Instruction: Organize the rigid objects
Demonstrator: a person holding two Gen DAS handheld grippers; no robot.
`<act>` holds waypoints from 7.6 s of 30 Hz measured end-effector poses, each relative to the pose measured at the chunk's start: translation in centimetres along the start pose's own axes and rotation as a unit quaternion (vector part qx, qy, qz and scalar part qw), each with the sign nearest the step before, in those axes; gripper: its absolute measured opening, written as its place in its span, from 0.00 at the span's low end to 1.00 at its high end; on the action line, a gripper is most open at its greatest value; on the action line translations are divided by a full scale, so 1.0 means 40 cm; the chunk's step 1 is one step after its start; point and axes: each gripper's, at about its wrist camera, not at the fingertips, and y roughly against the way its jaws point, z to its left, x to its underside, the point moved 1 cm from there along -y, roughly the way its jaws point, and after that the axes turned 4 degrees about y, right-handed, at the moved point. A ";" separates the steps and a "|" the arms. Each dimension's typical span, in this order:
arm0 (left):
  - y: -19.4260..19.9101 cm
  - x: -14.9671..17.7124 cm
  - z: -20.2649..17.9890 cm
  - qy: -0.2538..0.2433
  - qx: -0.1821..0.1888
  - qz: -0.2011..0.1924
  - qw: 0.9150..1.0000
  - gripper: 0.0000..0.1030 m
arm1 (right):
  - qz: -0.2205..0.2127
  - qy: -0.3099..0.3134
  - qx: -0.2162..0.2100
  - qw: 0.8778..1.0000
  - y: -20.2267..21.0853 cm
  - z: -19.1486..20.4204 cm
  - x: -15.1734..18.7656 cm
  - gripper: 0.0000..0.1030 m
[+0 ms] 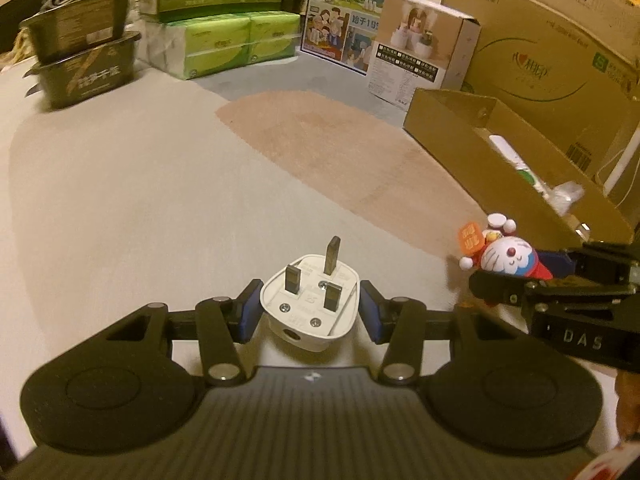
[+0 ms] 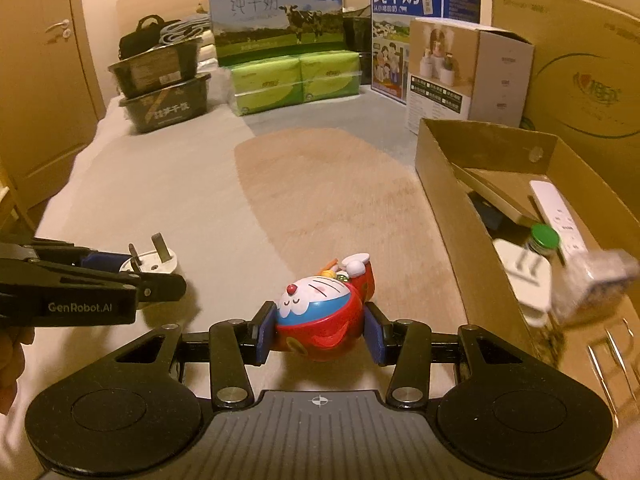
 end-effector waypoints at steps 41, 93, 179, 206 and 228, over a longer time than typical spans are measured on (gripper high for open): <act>0.303 0.139 -0.295 0.021 0.003 -0.026 0.999 0.45 | -0.057 -0.028 0.049 0.997 0.489 -0.112 0.198 0.45; -0.067 -0.060 -0.679 -0.042 0.064 0.006 0.997 0.45 | -0.031 0.008 0.044 0.999 0.314 -0.582 0.068 0.45; -0.176 -0.309 -0.462 -0.038 0.026 -0.070 0.996 0.98 | -0.026 0.026 0.021 0.999 0.024 -0.600 -0.197 0.71; 0.292 0.085 -0.521 -0.001 0.002 -0.057 0.998 0.99 | -0.010 -0.057 0.040 0.998 0.524 -0.406 0.078 0.88; 0.451 0.247 -0.524 0.003 -0.010 -0.046 0.999 1.00 | -0.011 -0.082 0.038 0.996 0.688 -0.274 0.222 0.88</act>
